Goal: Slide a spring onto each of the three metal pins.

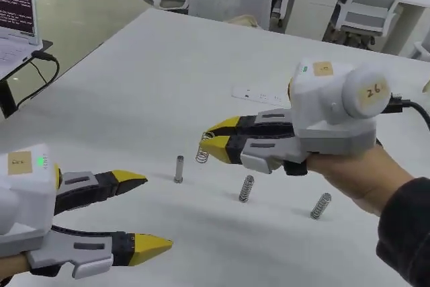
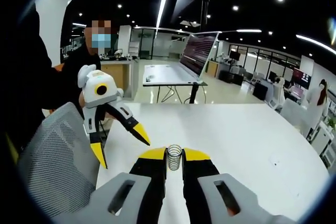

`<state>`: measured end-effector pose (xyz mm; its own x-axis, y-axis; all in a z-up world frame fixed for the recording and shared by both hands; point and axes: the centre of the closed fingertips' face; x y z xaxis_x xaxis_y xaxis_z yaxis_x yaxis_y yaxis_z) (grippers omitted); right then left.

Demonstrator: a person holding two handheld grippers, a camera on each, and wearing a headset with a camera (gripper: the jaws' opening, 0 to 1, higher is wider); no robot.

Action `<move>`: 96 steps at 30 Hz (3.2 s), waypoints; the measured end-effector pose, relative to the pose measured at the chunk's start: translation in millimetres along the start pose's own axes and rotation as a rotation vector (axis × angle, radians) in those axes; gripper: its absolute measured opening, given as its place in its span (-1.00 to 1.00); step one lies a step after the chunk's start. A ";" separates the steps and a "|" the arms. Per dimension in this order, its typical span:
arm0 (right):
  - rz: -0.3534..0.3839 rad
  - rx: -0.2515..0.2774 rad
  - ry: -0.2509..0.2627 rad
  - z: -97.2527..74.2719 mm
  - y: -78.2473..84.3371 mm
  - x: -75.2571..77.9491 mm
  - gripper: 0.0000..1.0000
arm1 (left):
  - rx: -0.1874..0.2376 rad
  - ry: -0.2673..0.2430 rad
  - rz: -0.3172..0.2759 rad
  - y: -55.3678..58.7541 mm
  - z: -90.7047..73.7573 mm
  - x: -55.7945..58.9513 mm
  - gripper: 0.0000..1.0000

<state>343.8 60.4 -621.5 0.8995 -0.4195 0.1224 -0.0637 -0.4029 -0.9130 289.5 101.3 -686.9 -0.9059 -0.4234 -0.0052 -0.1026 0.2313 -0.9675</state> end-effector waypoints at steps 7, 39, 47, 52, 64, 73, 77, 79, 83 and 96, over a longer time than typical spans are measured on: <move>0.000 -0.005 0.016 9.3 0.9 10.0 -0.84 | -0.020 -0.054 0.014 7.6 -4.0 -6.8 0.26; 0.113 -0.094 0.091 59.9 31.0 42.6 -0.84 | -0.048 -0.091 0.006 22.4 -10.4 -10.9 0.37; 0.123 -0.091 0.092 67.1 34.5 46.0 -0.84 | -0.052 -0.086 0.005 23.8 -10.2 -11.7 0.35; 0.136 -0.091 0.097 69.7 36.8 49.2 -0.84 | -0.053 -0.085 0.004 23.9 -9.9 -11.9 0.35; 0.141 -0.111 0.092 74.1 46.0 50.3 -0.84 | -0.058 -0.085 -0.003 25.8 -9.2 -11.2 0.33; 0.143 -0.117 0.083 78.6 48.7 49.9 -0.84 | -0.061 -0.086 -0.009 27.6 -10.5 -12.0 0.30; 0.144 -0.122 0.084 79.9 51.3 50.8 -0.84 | -0.063 -0.085 -0.011 28.8 -11.3 -12.7 0.29; 0.138 -0.125 0.086 80.2 52.0 51.3 -0.84 | -0.062 -0.086 -0.014 29.0 -11.7 -13.2 0.29; 0.136 -0.127 0.083 81.3 53.2 50.9 -0.84 | -0.064 -0.085 -0.016 30.2 -12.4 -13.6 0.28; 0.144 -0.138 0.075 86.4 62.2 50.5 -0.84 | -0.071 -0.084 -0.019 32.4 -13.7 -13.9 0.26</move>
<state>422.7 84.5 -705.7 0.8424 -0.5382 0.0278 -0.2524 -0.4395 -0.8621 293.1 126.7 -714.6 -0.8660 -0.4999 -0.0112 -0.1511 0.2829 -0.9472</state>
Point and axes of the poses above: the centre of the closed fingertips' face, and the gripper's own axes: z roughly forward along the fingers, x roughly to its right, y roughly out of its underside, and after that the axes turned 2 degrees about x, right-handed
